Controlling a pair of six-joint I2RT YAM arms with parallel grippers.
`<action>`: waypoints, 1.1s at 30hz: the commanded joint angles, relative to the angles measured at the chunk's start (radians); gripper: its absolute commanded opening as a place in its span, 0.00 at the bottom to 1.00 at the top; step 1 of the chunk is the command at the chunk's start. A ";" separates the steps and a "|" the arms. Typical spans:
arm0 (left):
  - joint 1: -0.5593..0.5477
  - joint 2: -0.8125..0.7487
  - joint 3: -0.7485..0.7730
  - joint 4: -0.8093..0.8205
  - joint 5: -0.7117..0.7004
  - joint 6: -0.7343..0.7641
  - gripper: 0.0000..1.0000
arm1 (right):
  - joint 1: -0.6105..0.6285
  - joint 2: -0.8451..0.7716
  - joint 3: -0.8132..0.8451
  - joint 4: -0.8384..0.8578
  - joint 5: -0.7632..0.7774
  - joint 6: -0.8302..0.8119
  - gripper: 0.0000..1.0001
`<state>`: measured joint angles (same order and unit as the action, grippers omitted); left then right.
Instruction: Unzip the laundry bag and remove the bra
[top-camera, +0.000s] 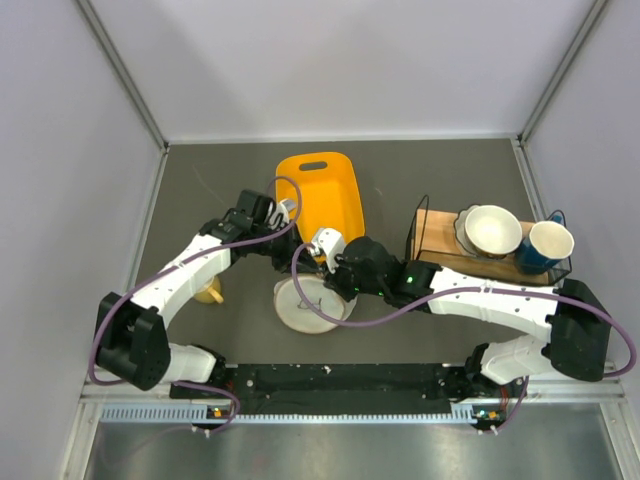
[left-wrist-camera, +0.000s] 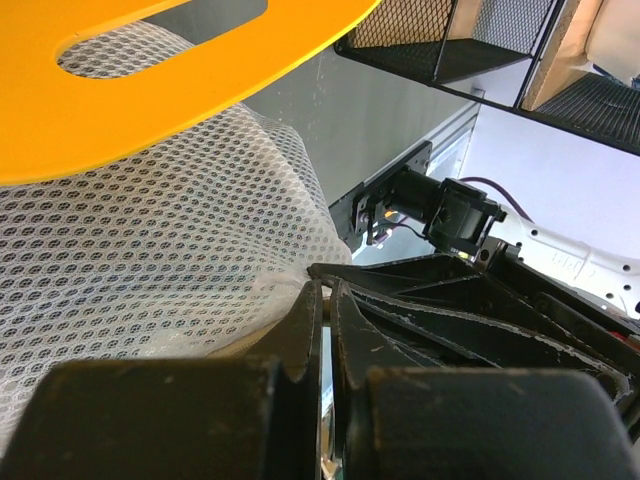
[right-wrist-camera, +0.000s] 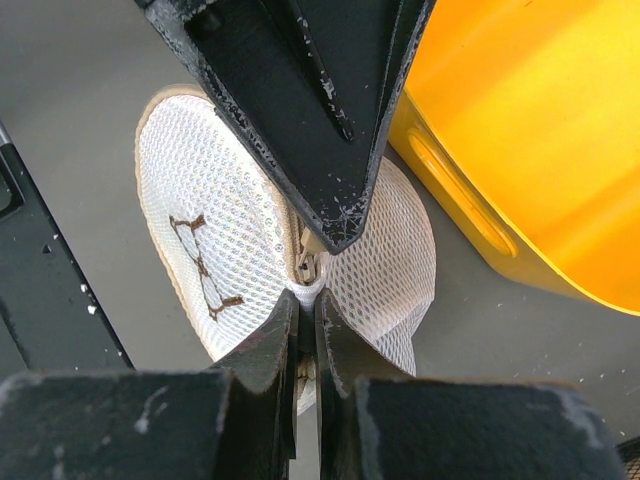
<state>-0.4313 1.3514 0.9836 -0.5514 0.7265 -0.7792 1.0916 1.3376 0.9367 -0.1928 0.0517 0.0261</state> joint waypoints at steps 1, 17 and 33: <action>-0.004 -0.021 0.029 -0.016 -0.012 0.006 0.00 | 0.011 -0.015 0.039 0.038 0.040 0.011 0.00; 0.246 -0.170 0.006 -0.191 0.017 0.124 0.00 | 0.001 -0.169 -0.073 -0.002 0.339 0.325 0.00; 0.247 -0.175 -0.031 -0.128 0.056 0.126 0.00 | -0.006 -0.206 0.020 -0.046 0.196 0.065 0.84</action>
<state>-0.1722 1.1847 0.9104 -0.7074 0.7654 -0.6811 1.0946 1.0817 0.7887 -0.2314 0.3031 0.2790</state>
